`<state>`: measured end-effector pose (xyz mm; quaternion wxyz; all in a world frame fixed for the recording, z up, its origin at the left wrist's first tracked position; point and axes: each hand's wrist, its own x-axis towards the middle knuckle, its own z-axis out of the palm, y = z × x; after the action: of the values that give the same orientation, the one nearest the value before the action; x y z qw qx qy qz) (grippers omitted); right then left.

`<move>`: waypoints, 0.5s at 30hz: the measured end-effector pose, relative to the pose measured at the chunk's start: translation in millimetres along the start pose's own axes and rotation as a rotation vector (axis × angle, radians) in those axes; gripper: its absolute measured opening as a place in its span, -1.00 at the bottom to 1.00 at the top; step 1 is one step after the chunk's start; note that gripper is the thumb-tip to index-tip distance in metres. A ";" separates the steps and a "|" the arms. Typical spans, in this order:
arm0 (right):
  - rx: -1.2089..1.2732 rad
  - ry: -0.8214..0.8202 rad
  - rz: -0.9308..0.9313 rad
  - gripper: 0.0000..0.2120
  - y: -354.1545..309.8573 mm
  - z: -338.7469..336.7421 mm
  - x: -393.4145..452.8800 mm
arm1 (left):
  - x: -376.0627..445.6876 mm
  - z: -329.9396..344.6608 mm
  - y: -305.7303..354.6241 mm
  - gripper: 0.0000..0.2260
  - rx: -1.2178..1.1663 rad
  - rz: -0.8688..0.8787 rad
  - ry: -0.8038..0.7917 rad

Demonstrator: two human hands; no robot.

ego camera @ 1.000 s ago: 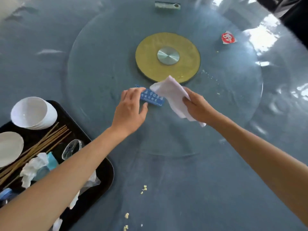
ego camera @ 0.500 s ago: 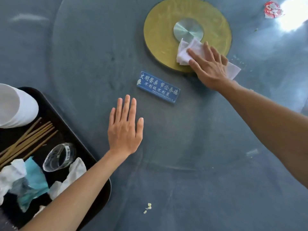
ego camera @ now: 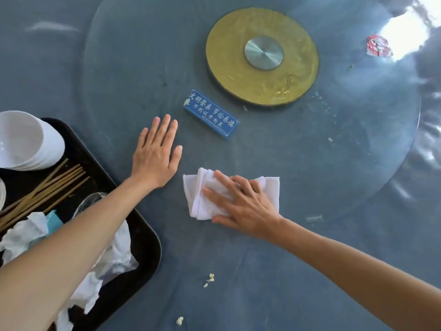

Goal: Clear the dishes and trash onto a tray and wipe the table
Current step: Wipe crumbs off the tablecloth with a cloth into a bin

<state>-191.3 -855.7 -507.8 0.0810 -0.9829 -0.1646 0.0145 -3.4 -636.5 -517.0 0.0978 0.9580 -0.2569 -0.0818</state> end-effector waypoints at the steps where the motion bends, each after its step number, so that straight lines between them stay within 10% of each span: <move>1: -0.004 0.021 0.001 -0.47 -3.3 -4.4 4.7 | 0.9 -3.2 1.3 -0.45 -0.006 -0.031 -0.009; 7: 0.121 0.171 0.041 -0.71 26.0 -30.5 38.7 | -31.0 6.3 47.7 -0.46 -0.167 -0.081 -0.009; 15: -0.051 0.286 0.495 -0.56 226.2 -82.0 145.9 | -17.3 15.6 23.8 -0.51 -0.086 -0.065 0.101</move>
<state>23.8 -1031.7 -464.4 0.0725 -0.9870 0.0931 -0.1092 -32.8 -650.2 -524.7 0.1492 0.9636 -0.2168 -0.0474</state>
